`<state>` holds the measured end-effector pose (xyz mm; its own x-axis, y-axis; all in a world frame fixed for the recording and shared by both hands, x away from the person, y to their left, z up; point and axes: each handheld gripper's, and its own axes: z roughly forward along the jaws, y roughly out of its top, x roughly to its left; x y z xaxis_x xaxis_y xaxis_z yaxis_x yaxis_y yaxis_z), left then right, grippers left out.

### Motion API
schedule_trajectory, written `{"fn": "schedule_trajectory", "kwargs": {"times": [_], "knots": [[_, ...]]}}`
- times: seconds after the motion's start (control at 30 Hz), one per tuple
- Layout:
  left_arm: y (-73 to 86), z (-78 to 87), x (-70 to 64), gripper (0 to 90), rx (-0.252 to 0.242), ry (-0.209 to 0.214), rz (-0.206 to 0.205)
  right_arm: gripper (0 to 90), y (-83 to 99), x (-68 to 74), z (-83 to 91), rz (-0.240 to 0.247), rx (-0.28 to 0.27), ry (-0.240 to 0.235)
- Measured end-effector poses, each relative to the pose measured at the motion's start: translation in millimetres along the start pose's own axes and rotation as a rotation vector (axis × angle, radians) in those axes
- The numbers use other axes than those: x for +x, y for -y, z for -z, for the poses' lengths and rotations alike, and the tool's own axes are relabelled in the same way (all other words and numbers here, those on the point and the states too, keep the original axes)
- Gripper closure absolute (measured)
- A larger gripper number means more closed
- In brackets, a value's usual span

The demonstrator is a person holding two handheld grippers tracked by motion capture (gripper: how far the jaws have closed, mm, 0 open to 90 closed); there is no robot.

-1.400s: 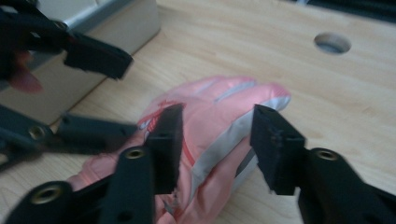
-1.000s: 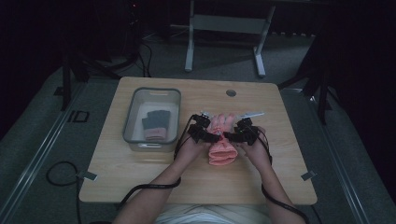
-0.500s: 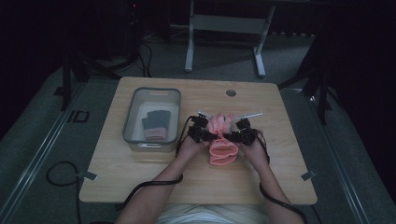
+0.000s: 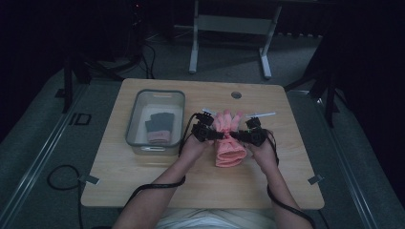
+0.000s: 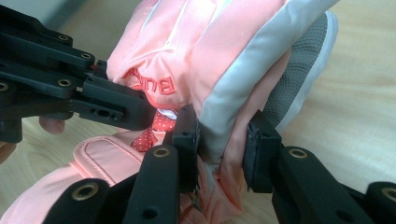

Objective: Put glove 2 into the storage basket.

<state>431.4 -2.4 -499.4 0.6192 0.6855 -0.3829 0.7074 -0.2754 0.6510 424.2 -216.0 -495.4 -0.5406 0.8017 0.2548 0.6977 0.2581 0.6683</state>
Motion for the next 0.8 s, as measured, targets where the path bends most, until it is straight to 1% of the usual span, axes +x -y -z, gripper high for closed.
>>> {"fn": "schedule_trajectory", "kwargs": {"times": [0.03, 0.17, 0.2, 0.37, 0.47, 0.6, 0.8], "knots": [[-3.0, 4.2, -2.3, 78.3, -0.005, -0.006, -0.011, 70.3, -2.6, 2.1, 3.3, 0.004, -0.008, 0.001], [-13.7, 20.8, -8.4, 78.3, -0.039, -0.012, -0.024, 70.2, -15.7, 10.4, 17.3, 0.022, -0.043, 0.004], [-16.2, 24.7, -10.0, 78.3, -0.045, -0.016, -0.033, 70.3, -19.0, 12.3, 20.4, 0.025, -0.049, 0.004], [-28.1, 43.6, -12.8, 78.3, -0.063, -0.032, -0.047, 70.2, -34.3, 20.5, 31.3, 0.042, -0.081, -0.006], [-32.7, 54.5, -14.1, 78.2, -0.075, -0.050, -0.052, 70.2, -42.3, 26.0, 34.5, 0.042, -0.098, -0.017], [-38.0, 70.4, -12.0, 78.2, -0.091, -0.069, -0.052, 70.2, -54.5, 35.0, 36.4, 0.058, -0.114, -0.030], [-46.4, 93.0, -4.1, 78.2, -0.102, -0.101, -0.054, 70.2, -75.0, 50.9, 33.4, 0.088, -0.127, -0.039]]}}
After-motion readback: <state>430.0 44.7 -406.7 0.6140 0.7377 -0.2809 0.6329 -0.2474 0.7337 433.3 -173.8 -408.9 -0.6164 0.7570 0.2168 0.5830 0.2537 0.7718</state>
